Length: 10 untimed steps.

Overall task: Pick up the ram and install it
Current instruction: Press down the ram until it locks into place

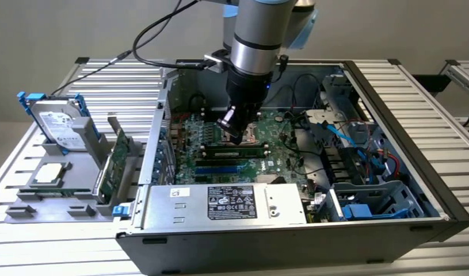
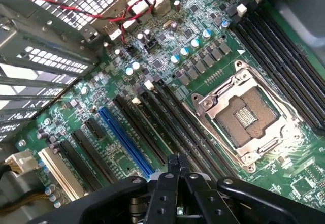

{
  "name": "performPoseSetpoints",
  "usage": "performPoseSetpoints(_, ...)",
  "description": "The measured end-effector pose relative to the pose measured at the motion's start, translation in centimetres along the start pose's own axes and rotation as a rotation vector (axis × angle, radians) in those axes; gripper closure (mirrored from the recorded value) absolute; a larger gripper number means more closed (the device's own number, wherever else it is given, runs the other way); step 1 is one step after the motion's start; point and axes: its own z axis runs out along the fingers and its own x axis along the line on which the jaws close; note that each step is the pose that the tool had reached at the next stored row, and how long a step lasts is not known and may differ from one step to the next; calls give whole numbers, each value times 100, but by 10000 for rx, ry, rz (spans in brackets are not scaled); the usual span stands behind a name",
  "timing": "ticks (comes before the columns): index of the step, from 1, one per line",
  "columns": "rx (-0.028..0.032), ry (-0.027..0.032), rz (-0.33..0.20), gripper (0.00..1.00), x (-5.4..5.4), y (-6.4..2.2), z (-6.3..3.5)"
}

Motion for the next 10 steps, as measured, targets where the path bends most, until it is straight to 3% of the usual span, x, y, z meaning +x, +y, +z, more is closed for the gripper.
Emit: performPoseSetpoints(10, -61, 22, 1345, 89, -1, 0, 3)
